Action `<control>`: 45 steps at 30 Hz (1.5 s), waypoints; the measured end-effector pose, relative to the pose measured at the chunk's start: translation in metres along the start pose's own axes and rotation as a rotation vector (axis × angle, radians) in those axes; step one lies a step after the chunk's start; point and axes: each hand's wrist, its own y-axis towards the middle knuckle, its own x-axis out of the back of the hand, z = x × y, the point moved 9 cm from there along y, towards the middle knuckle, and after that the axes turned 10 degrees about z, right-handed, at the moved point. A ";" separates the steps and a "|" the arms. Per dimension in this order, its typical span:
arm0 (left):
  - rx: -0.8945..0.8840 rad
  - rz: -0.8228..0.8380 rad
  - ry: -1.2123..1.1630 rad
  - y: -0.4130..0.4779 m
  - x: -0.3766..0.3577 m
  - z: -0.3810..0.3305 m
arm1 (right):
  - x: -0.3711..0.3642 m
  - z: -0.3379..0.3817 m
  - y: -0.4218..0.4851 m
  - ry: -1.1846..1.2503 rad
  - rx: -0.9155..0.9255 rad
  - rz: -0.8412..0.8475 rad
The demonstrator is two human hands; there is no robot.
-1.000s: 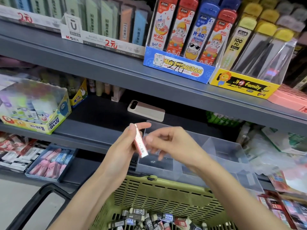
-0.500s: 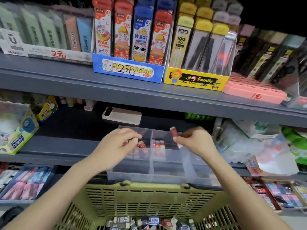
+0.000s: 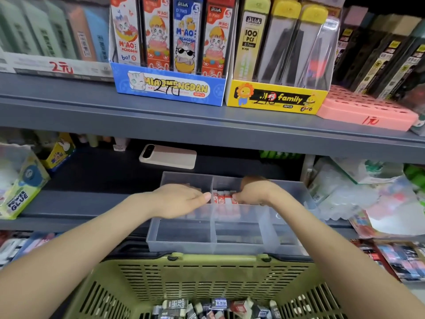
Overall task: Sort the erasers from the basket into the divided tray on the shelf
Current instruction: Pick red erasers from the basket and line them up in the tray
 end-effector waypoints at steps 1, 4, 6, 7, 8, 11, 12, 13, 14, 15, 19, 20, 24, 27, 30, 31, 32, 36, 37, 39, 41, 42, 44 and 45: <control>0.003 0.006 -0.005 0.001 0.000 0.001 | -0.001 0.000 -0.001 0.003 0.015 0.021; 0.026 0.034 -0.035 0.003 0.000 0.007 | -0.004 0.002 -0.002 0.001 0.038 0.052; 0.039 0.046 -0.053 0.004 0.000 0.009 | -0.001 0.004 -0.004 0.000 0.040 0.022; 0.038 0.042 -0.051 0.003 0.001 0.009 | 0.001 0.004 -0.007 -0.002 0.042 -0.005; 0.035 0.025 -0.050 0.001 0.003 0.008 | 0.004 0.004 -0.010 -0.003 0.043 -0.046; -0.022 -0.119 -0.115 -0.015 0.014 0.005 | 0.016 0.002 -0.040 0.033 0.097 -0.361; -0.071 -0.198 -0.149 -0.024 0.019 0.004 | 0.019 0.002 -0.060 0.093 0.150 -0.510; -0.126 -0.288 -0.172 -0.036 0.024 0.001 | 0.018 0.002 -0.083 0.175 0.227 -0.656; -0.181 -0.381 -0.180 -0.049 0.026 -0.002 | 0.013 0.002 -0.107 0.249 0.324 -0.787; -0.228 -0.471 -0.183 -0.062 0.026 -0.004 | 0.003 0.001 -0.128 0.293 0.419 -0.876; -0.289 -0.720 -0.107 -0.114 0.003 -0.017 | -0.078 -0.001 -0.157 0.283 0.584 -0.808; -0.282 -0.763 -0.095 -0.125 -0.004 -0.019 | -0.105 -0.003 -0.151 0.248 0.564 -0.718; -0.203 -0.858 -0.223 -0.160 -0.036 -0.023 | -0.215 -0.013 -0.100 0.219 0.357 -0.212; -0.137 -0.838 -0.373 -0.171 -0.058 -0.029 | -0.261 -0.001 -0.075 0.176 0.276 -0.114; -0.115 -0.880 -0.422 -0.182 -0.068 -0.034 | -0.275 0.001 -0.058 0.139 0.091 -0.138; -0.107 -0.894 -0.445 -0.186 -0.071 -0.034 | -0.277 0.000 -0.055 0.140 0.041 -0.131; -0.099 -0.903 -0.477 -0.189 -0.074 -0.033 | -0.281 0.000 -0.052 0.176 0.001 -0.114; -0.079 -0.901 -0.639 -0.193 -0.091 -0.021 | -0.294 -0.006 -0.048 0.371 -0.102 -0.023; -0.080 -0.899 -0.680 -0.192 -0.093 -0.018 | -0.295 -0.007 -0.046 0.386 -0.117 0.000; -0.079 -0.904 -0.747 -0.190 -0.095 -0.014 | -0.297 -0.004 -0.044 0.381 -0.139 0.070; -0.085 -0.913 -0.799 -0.188 -0.094 -0.011 | -0.300 0.002 -0.041 0.354 -0.161 0.146; -0.087 -0.913 -0.814 -0.186 -0.095 -0.010 | -0.301 0.004 -0.040 0.343 -0.172 0.171; -0.082 -0.901 -0.825 -0.183 -0.097 -0.009 | -0.303 0.005 -0.037 0.351 -0.173 0.195; -0.079 -0.890 -0.830 -0.182 -0.099 -0.007 | -0.303 0.005 -0.036 0.360 -0.161 0.192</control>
